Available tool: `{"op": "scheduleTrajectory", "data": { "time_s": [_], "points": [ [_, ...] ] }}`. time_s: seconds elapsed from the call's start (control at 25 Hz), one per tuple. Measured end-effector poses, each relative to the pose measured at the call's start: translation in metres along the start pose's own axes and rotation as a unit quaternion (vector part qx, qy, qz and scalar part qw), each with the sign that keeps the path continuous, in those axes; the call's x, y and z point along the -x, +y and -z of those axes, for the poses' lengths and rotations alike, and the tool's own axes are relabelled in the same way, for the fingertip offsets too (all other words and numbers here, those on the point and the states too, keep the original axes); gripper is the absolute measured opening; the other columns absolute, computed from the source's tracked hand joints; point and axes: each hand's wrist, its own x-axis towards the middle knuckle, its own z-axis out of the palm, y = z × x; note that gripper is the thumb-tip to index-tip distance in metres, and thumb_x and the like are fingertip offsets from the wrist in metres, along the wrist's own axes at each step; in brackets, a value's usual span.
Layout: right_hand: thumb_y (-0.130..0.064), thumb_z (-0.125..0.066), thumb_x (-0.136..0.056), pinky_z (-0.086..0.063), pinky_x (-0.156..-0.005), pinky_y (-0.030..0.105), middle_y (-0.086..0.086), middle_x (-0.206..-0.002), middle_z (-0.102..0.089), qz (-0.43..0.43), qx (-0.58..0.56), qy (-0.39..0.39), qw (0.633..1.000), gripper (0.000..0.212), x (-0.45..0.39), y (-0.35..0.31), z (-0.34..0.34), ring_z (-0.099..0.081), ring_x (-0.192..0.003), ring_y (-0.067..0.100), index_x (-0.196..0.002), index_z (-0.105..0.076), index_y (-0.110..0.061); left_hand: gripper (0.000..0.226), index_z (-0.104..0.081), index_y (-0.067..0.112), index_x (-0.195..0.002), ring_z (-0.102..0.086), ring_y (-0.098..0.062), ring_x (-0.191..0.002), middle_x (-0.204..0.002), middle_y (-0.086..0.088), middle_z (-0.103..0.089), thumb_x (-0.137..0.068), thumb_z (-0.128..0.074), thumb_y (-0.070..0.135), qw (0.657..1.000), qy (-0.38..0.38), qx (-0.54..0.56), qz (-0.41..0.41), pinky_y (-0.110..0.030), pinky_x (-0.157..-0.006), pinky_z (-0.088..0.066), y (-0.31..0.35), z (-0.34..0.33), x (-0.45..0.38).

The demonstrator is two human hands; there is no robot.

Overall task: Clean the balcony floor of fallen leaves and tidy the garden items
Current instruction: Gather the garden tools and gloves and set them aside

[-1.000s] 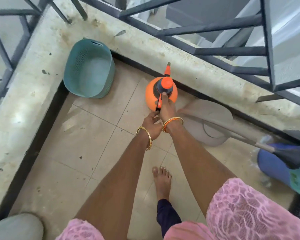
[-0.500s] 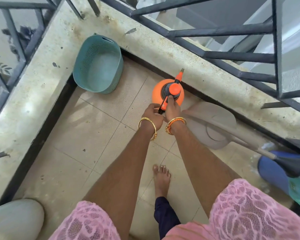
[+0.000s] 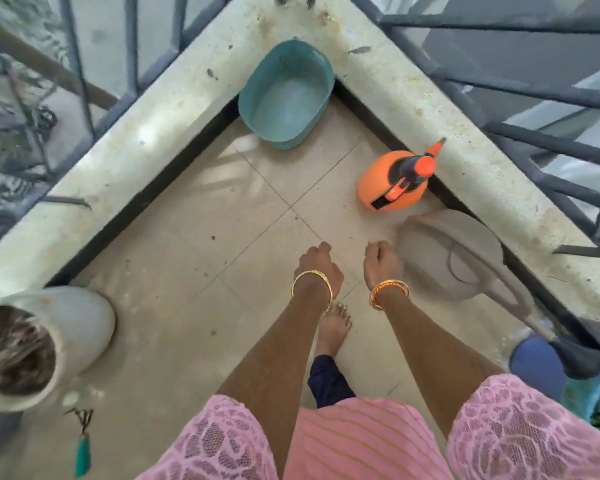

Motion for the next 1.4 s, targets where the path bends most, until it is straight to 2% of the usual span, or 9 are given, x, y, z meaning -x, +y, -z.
{"op": "scheduleTrajectory", "data": {
  "time_s": [0.12, 0.24, 0.32, 0.48, 0.64, 0.92, 1.12, 1.28, 1.4],
  "points": [
    [-0.024, -0.036, -0.099, -0.036, -0.067, 0.031, 0.02, -0.088, -0.062, 0.087, 0.1, -0.065, 0.989, 0.036, 0.051, 0.004, -0.026, -0.053, -0.08, 0.031, -0.087, -0.057, 0.002, 0.039, -0.04, 0.011, -0.135, -0.044, -0.028, -0.12, -0.13, -0.011, -0.046, -0.097, -0.04, 0.019, 0.995, 0.007, -0.103, 0.006, -0.038, -0.095, -0.041, -0.069, -0.006, 0.038],
    [-0.021, -0.039, -0.097, -0.042, -0.067, 0.035, 0.018, -0.082, -0.061, 0.157, 0.177, -0.122, 0.964, 0.033, 0.093, 0.01, -0.068, -0.053, -0.076, 0.029, -0.081, -0.056, 0.002, 0.036, -0.044, 0.013, -0.132, -0.044, -0.028, -0.119, -0.13, -0.011, -0.046, -0.099, -0.033, 0.024, 0.992, 0.011, -0.11, 0.058, -0.039, -0.095, -0.039, -0.146, -0.025, 0.078],
    [-0.019, -0.042, -0.095, -0.047, -0.068, 0.038, 0.013, -0.08, -0.059, 0.221, 0.236, -0.162, 0.932, 0.028, 0.123, 0.014, -0.098, -0.055, -0.075, 0.027, -0.078, -0.055, -0.002, 0.036, -0.045, 0.013, -0.131, -0.042, -0.028, -0.122, -0.133, -0.011, -0.045, -0.1, -0.031, 0.026, 0.991, 0.005, -0.091, 0.099, -0.039, -0.099, -0.037, -0.193, -0.043, 0.106],
    [-0.017, -0.044, -0.092, -0.045, -0.064, 0.034, 0.008, -0.081, -0.056, 0.331, 0.344, -0.246, 0.844, 0.02, 0.191, 0.018, -0.15, -0.054, -0.078, 0.025, -0.082, -0.056, -0.005, 0.038, -0.043, 0.013, -0.132, -0.041, -0.027, -0.123, -0.135, -0.011, -0.043, -0.1, -0.03, 0.028, 0.985, 0.026, -0.005, 0.17, -0.038, -0.1, -0.036, -0.269, -0.069, 0.167],
    [-0.017, -0.046, -0.091, -0.041, -0.063, 0.032, 0.011, -0.086, -0.057, 0.397, 0.429, -0.306, 0.751, 0.016, 0.262, 0.026, -0.194, -0.056, -0.081, 0.03, -0.085, -0.055, -0.006, 0.04, -0.039, 0.013, -0.137, -0.039, -0.027, -0.126, -0.139, -0.012, -0.04, -0.1, -0.033, 0.026, 0.964, 0.047, 0.108, 0.238, -0.037, -0.101, -0.034, -0.325, -0.098, 0.228],
    [-0.019, -0.044, -0.092, -0.044, -0.072, 0.035, 0.017, -0.099, -0.06, 0.489, 0.576, -0.392, 0.524, 0.019, 0.382, 0.064, -0.284, -0.057, -0.093, 0.034, -0.095, -0.056, -0.004, 0.041, -0.035, 0.016, -0.141, -0.043, -0.027, -0.122, -0.134, -0.009, -0.043, -0.1, -0.033, 0.023, 0.89, 0.125, 0.277, 0.339, -0.038, -0.101, -0.038, -0.38, -0.163, 0.315],
    [-0.02, -0.045, -0.092, -0.047, -0.077, 0.035, 0.014, -0.104, -0.06, 0.536, 0.639, -0.427, 0.349, 0.02, 0.449, 0.126, -0.324, -0.057, -0.096, 0.032, -0.102, -0.056, -0.007, 0.036, -0.043, 0.015, -0.133, -0.042, -0.026, -0.124, -0.134, -0.01, -0.045, -0.099, -0.036, 0.024, 0.782, 0.122, 0.423, 0.442, -0.036, -0.1, -0.036, -0.409, -0.247, 0.357],
    [-0.015, -0.048, -0.09, -0.047, -0.077, 0.033, 0.013, -0.108, -0.06, 0.556, 0.671, -0.447, 0.202, 0.02, 0.483, 0.177, -0.331, -0.058, -0.097, 0.031, -0.107, -0.056, -0.009, 0.037, -0.042, 0.018, -0.134, -0.044, -0.023, -0.123, -0.134, -0.008, -0.045, -0.098, -0.037, 0.025, 0.688, 0.128, 0.506, 0.505, -0.034, -0.098, -0.039, -0.4, -0.304, 0.385],
    [-0.013, -0.047, -0.09, -0.048, -0.079, 0.033, 0.013, -0.107, -0.061, 0.559, 0.679, -0.463, 0.107, 0.022, 0.493, 0.213, -0.33, -0.059, -0.096, 0.031, -0.109, -0.058, -0.01, 0.04, -0.039, 0.019, -0.139, -0.043, -0.021, -0.126, -0.138, -0.007, -0.043, -0.099, -0.038, 0.025, 0.587, 0.141, 0.576, 0.55, -0.032, -0.1, -0.041, -0.384, -0.34, 0.392]
  ]
}}
